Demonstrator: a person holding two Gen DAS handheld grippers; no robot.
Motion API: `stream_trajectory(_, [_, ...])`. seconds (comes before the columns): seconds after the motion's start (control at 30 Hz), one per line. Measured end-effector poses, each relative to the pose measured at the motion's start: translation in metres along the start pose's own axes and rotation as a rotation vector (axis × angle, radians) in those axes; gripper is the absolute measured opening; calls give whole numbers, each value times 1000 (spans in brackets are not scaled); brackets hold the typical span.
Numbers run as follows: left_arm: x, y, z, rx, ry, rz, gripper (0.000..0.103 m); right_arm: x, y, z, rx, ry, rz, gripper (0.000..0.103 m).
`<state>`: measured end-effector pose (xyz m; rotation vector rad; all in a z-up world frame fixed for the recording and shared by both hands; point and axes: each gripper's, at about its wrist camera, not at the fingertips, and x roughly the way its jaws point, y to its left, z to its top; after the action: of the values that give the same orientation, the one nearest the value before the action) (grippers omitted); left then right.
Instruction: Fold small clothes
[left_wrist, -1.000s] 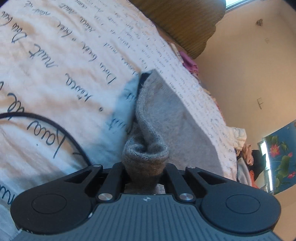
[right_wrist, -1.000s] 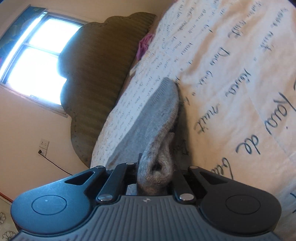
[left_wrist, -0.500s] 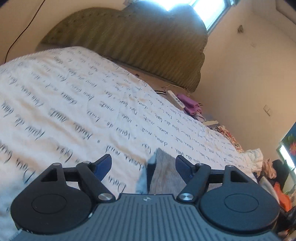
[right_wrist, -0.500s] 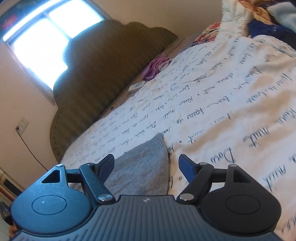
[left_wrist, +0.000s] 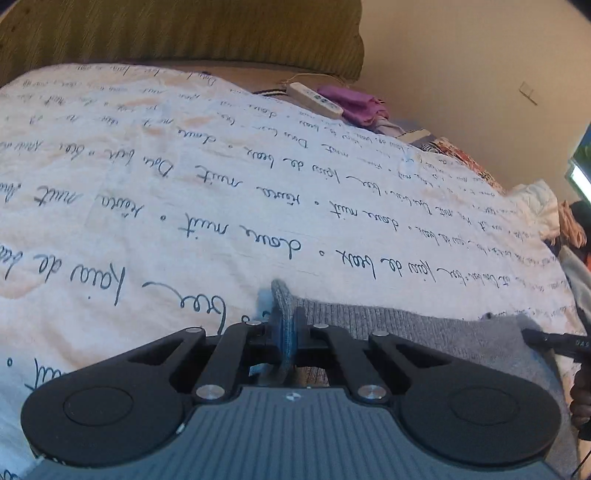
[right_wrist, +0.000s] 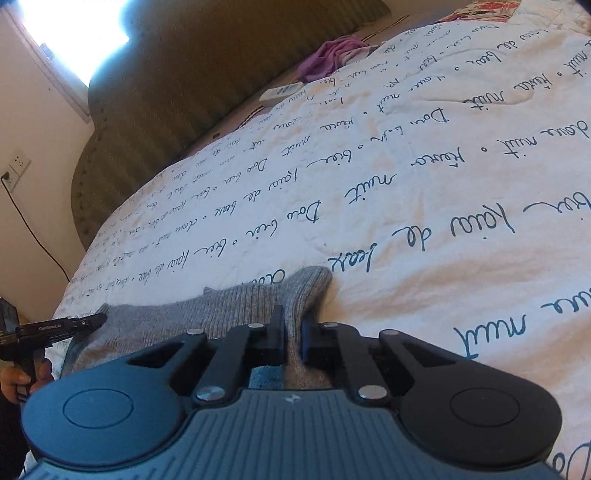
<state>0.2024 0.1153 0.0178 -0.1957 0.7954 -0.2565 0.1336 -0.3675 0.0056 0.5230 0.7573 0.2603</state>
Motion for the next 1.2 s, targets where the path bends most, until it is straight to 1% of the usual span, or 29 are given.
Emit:
stream_trajectory(0.03, [-5, -5, 0, 29, -38, 23, 3, -7, 0, 0, 5, -26, 6, 6])
stream_trajectory(0.07, [-13, -5, 1, 35, -84, 42, 3, -12, 3, 1, 0, -61, 16, 6])
stream_trajectory(0.1, [-20, -3, 2, 25, -119, 51, 3, -19, 3, 2, 3, -107, 20, 6])
stream_trajectory(0.13, [-23, 2, 2, 4, -133, 62, 3, -23, 0, 4, 24, -134, 30, 6])
stream_trajectory(0.17, [-19, 8, 1, -10, -113, 74, 3, -24, -6, 3, 45, -137, 40, 6])
stream_trajectory(0.23, [-7, 17, -6, -26, -57, 112, 3, -12, -16, -1, 69, -97, 2, 6])
stream_trajectory(0.27, [-3, 19, -12, -22, -44, 115, 4, -5, -20, -3, 87, -74, 7, 6])
stream_trajectory(0.3, [-5, 19, -14, -11, -54, 111, 6, -2, -22, -6, 105, -67, 23, 6])
stream_trajectory(0.33, [-8, 20, -15, -12, -70, 114, 9, -3, -22, -6, 119, -72, 33, 8])
stream_trajectory(0.37, [-13, 21, -15, -25, -82, 110, 22, -5, -22, -5, 138, -76, 36, 8])
stream_trajectory(0.43, [-26, 22, -12, -51, -105, 101, 28, -10, -22, -2, 174, -73, 25, 19])
stream_trajectory(0.47, [-34, 20, -11, -53, -122, 113, 37, -17, -21, -2, 176, -90, 8, 28])
stream_trajectory(0.5, [-46, 15, -9, -43, -150, 123, 45, -26, -17, -1, 161, -117, -21, 32])
stream_trajectory(0.53, [-56, 9, -8, -26, -180, 130, 49, -35, -9, -1, 124, -147, -53, 41])
stream_trajectory(0.57, [-66, -1, -8, 8, -216, 131, 57, -44, 3, 0, 67, -180, -91, 45])
stream_trajectory(0.6, [-74, -16, -8, 54, -254, 128, 63, -52, 18, -2, -4, -214, -125, 45])
stream_trajectory(0.63, [-78, -28, -9, 85, -277, 119, 67, -56, 36, -4, -78, -242, -144, 46])
stream_trajectory(0.67, [-78, -43, -11, 126, -286, 107, 74, -55, 53, -7, -147, -250, -146, 46])
stream_trajectory(0.7, [-71, -60, -14, 178, -271, 98, 76, -51, 69, -11, -212, -233, -142, 46])
stream_trajectory(0.73, [-61, -75, -17, 226, -242, 98, 76, -39, 87, -15, -273, -188, -137, 51])
stream_trajectory(0.8, [-34, -94, -23, 295, -177, 122, 73, -13, 106, -22, -349, -121, -142, 51])
stream_trajectory(0.87, [-9, -95, -28, 308, -109, 164, 70, 12, 109, -26, -372, -79, -178, 51])
stream_trajectory(0.9, [4, -90, -32, 301, -70, 198, 71, 21, 105, -27, -366, -62, -202, 51])
stream_trajectory(0.93, [13, -81, -35, 287, -45, 213, 72, 28, 98, -29, -353, -44, -234, 51])
stream_trajectory(0.97, [15, -74, -36, 269, -55, 196, 73, 30, 91, -32, -352, -48, -238, 51])
stream_trajectory(1.0, [14, -62, -36, 238, -64, 164, 73, 28, 85, -37, -356, -76, -213, 51])
stream_trajectory(1.03, [13, -56, -36, 214, -64, 148, 73, 26, 79, -41, -350, -93, -198, 51])
stream_trajectory(1.1, [15, -55, -36, 211, -72, 151, 73, 27, 79, -43, -353, -102, -199, 51])
stream_trajectory(1.2, [14, -62, -36, 239, -80, 188, 74, 32, 86, -43, -383, -99, -230, 56])
